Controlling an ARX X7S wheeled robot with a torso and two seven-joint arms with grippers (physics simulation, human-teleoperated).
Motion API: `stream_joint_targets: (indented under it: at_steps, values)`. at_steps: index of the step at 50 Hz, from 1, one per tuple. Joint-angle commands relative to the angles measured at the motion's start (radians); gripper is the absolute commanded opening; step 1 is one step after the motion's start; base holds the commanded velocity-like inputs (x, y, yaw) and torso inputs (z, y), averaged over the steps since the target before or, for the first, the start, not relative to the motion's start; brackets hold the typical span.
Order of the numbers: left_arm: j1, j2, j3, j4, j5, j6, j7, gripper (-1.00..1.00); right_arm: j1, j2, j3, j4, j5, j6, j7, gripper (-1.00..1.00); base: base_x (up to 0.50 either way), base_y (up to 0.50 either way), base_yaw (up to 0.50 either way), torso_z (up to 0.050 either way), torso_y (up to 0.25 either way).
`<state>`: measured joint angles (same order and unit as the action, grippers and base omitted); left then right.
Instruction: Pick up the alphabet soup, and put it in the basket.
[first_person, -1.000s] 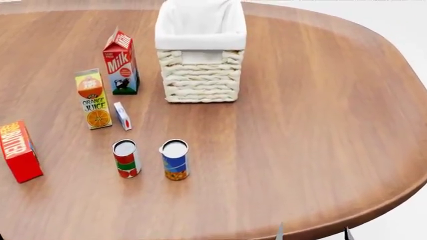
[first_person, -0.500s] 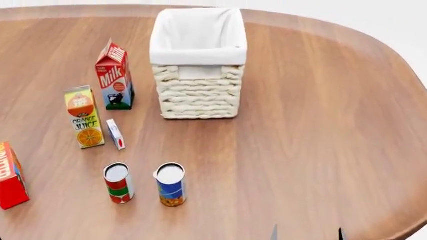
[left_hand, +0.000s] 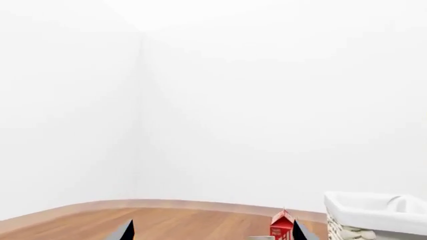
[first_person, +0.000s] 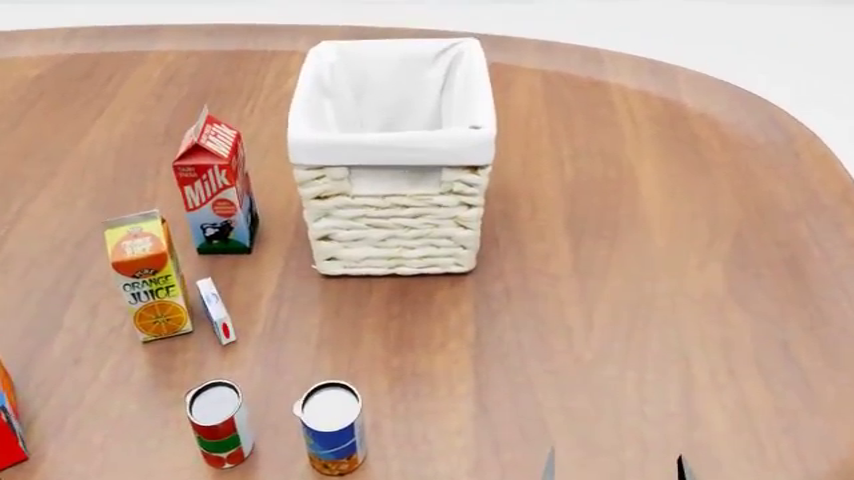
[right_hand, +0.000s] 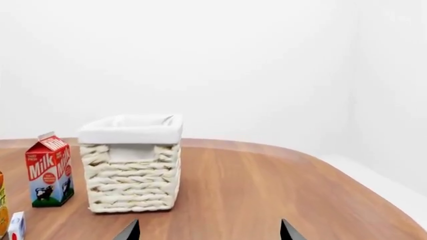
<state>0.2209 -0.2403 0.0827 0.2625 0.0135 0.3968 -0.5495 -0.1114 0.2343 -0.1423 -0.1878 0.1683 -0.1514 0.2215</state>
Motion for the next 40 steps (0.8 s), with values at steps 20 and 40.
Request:
stream_joint_targets:
  at_steps: [20,40]
  values:
    - [-0.001,-0.013,0.012,-0.003,-0.001,0.005,-0.013,1.00,-0.001,0.012,-0.015,-0.002,0.003,-0.007,0.013,1.00,0.24,0.00,0.00,0.000,0.000]
    - [0.002,-0.019,0.019,0.001,-0.001,0.007,-0.022,1.00,-0.001,0.020,-0.021,-0.004,0.008,-0.007,0.023,1.00,0.25,0.00,0.00,0.000,0.000]
